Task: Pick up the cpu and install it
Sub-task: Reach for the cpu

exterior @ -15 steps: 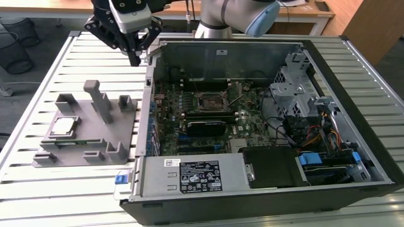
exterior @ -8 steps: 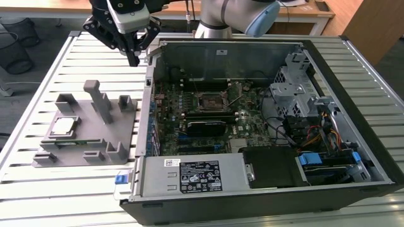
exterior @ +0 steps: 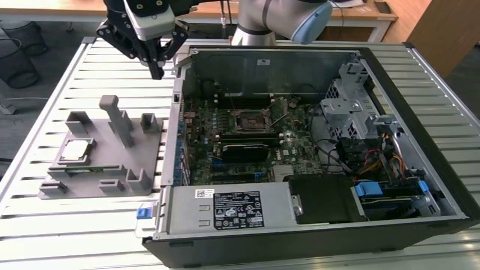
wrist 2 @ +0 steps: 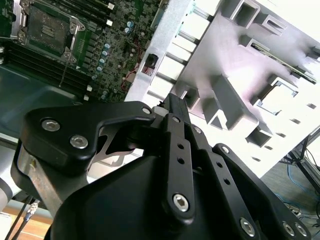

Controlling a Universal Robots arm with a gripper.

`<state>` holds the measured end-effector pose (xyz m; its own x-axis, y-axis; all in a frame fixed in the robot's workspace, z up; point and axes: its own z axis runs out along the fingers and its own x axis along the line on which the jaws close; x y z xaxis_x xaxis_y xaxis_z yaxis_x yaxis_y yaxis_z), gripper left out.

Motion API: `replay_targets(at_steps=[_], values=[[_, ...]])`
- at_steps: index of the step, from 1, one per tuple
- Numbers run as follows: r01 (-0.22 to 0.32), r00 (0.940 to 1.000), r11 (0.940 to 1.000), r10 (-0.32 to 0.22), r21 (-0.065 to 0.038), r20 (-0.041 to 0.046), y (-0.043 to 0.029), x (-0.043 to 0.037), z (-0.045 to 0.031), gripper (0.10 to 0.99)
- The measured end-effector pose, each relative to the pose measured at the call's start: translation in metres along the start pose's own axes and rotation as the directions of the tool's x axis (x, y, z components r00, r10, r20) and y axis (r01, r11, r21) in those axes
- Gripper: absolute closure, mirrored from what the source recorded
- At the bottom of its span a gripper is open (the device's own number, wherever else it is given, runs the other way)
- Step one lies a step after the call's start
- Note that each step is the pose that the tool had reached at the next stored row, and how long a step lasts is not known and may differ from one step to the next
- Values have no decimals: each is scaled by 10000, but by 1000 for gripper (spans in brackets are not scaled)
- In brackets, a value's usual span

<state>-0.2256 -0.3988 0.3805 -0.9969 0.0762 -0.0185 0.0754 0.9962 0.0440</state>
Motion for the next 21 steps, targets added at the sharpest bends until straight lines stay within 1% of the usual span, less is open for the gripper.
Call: replay_targets(at_steps=[21], values=[[0,10000,10000,0,0,-7,-6,76,13,980]])
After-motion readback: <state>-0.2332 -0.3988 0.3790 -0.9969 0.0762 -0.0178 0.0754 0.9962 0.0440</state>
